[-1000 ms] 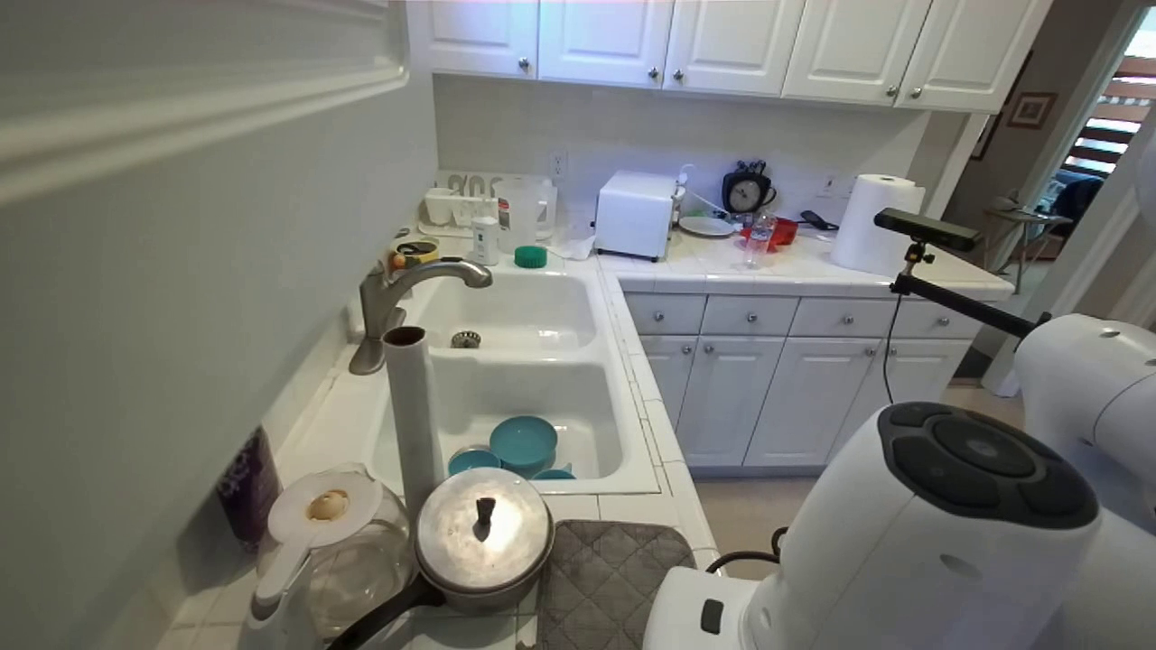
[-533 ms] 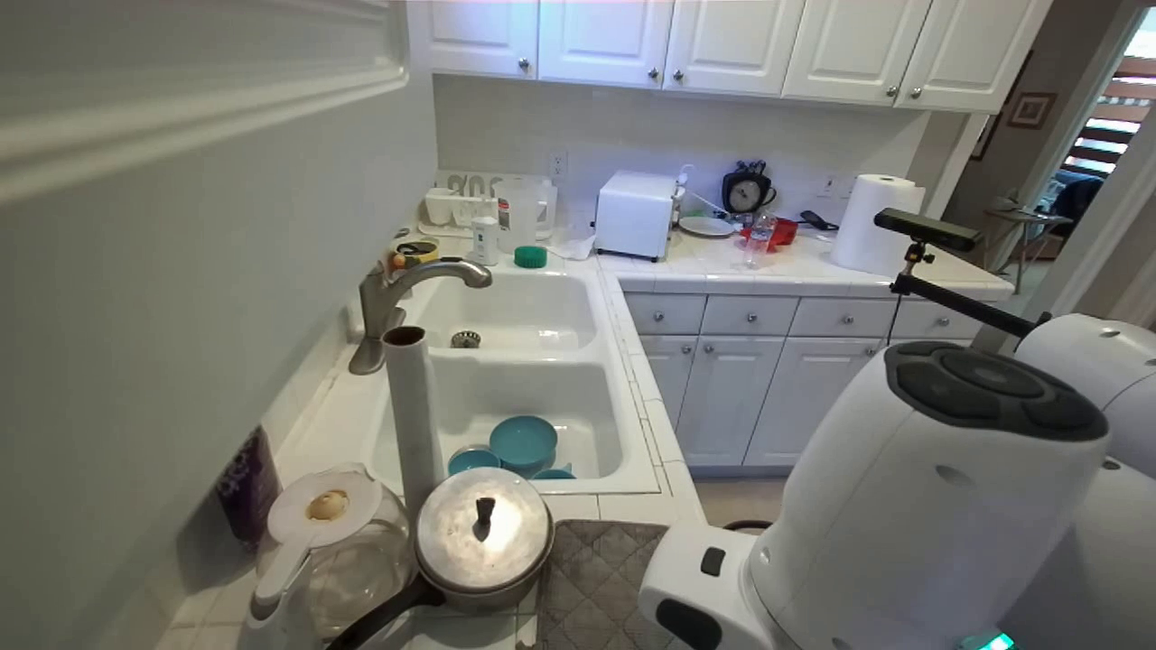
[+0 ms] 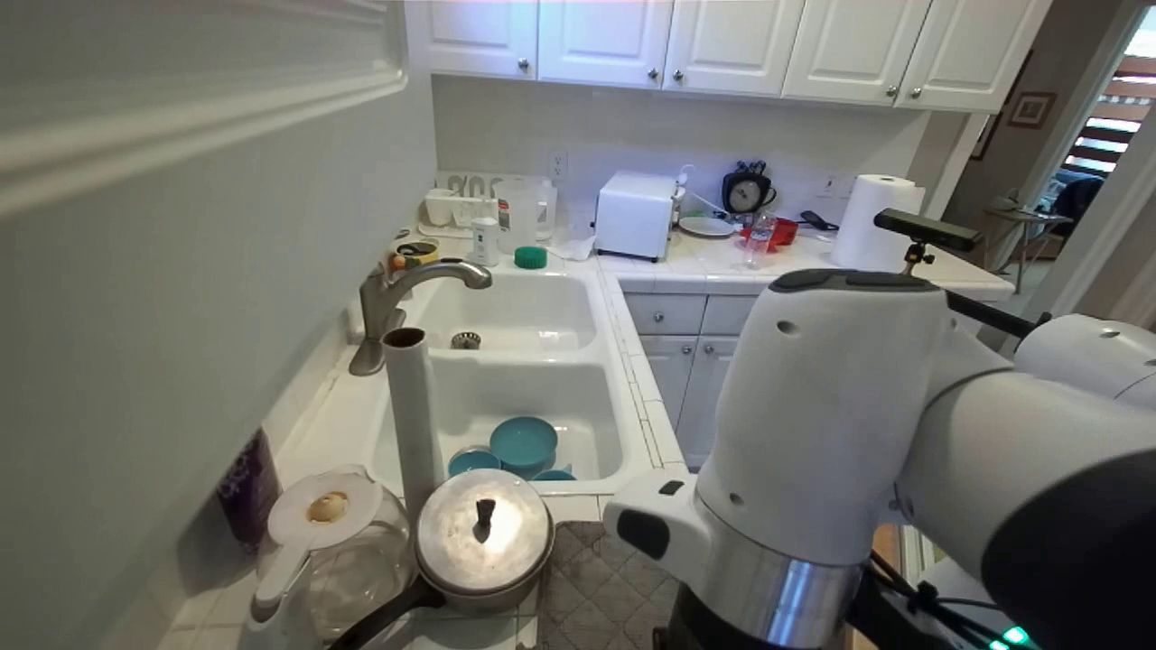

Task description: Remove the green towel from the black pot

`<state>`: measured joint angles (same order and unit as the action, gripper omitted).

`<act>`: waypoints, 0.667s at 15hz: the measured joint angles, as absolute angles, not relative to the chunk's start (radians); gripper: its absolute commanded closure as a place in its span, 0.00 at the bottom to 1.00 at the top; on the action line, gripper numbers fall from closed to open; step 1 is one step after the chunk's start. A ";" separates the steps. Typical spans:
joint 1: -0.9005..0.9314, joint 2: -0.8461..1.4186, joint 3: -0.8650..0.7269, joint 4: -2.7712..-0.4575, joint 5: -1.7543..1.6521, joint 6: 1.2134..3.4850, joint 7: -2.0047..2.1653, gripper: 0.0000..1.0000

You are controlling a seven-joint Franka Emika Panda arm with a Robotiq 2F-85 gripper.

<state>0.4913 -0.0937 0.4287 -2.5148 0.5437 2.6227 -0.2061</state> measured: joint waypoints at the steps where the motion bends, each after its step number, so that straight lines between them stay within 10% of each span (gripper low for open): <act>1: 0.491 -0.112 0.411 -2.513 0.587 2.601 -0.249 0.99; 10: 0.461 -0.210 0.335 -2.562 0.582 2.562 -0.306 0.99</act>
